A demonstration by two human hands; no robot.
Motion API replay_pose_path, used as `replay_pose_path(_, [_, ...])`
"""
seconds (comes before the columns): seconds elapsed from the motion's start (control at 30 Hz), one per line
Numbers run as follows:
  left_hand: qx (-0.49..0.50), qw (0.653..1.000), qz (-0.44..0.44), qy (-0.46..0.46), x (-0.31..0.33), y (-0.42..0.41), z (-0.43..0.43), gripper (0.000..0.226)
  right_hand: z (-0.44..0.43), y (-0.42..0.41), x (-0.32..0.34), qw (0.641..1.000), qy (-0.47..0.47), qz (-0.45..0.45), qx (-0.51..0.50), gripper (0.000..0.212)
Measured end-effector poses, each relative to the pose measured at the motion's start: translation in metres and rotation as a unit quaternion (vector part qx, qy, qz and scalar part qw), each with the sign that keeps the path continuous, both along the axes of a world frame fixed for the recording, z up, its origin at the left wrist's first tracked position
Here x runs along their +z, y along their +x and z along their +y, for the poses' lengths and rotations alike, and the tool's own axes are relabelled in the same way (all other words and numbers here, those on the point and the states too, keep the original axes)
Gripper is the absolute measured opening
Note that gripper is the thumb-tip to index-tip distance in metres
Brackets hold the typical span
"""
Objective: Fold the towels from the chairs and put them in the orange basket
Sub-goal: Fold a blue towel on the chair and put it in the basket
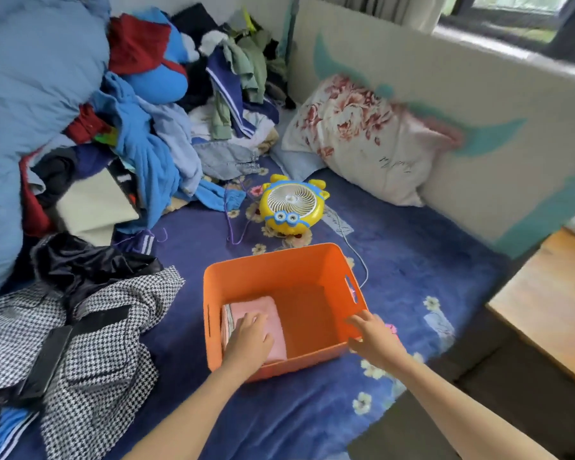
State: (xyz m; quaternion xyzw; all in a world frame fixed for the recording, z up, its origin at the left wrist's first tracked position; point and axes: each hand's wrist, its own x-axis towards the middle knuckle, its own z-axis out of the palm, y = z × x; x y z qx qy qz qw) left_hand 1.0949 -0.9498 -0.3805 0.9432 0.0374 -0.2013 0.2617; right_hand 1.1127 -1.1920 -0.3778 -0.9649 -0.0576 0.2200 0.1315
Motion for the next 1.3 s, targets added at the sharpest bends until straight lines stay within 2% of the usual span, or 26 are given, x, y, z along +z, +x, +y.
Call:
replay_pose_path(0.1, [-0.058,0.996,-0.066,-0.018,0.023,0.003,-0.024,0.044,-0.035,-0.04,0.023,0.996,0.013,-0.054,-0.075,0.041])
replay_pose_path(0.23, [-0.147,0.984,-0.094,-0.045,0.049,-0.023,-0.076,0.041,-0.084,-0.116,0.042,0.98,0.024,-0.086,-0.178,0.041])
replay_pose_path(0.3, [-0.203,0.972,-0.112,-0.05,0.059,-0.035,-0.105,0.052,-0.106,-0.155,0.053,0.966,0.034,-0.109,-0.233,0.039])
replay_pose_path(0.53, [-0.329,0.929,-0.134,-0.103,0.08,-0.116,-0.242,0.061,-0.197,-0.328,0.072,0.899,0.039,-0.153,-0.409,0.04])
replay_pose_path(0.63, [-0.367,0.914,-0.12,-0.127,0.079,-0.184,-0.307,0.039,-0.235,-0.418,0.077,0.87,0.019,-0.154,-0.468,0.04])
replay_pose_path(0.87, [-0.501,0.846,-0.058,-0.171,0.064,-0.343,-0.427,0.039,-0.291,-0.602,0.075,0.778,-0.007,-0.126,-0.615,0.038])
replay_pose_path(1.03, [-0.551,0.816,-0.049,-0.166,0.061,-0.389,-0.491,0.039,-0.325,-0.658,0.069,0.735,-0.01,-0.129,-0.666,0.037])
replay_pose_path(1.3, [-0.573,0.805,-0.016,-0.15,0.026,-0.393,-0.59,0.039,-0.391,-0.695,0.05,0.686,-0.001,-0.098,-0.721,0.036])
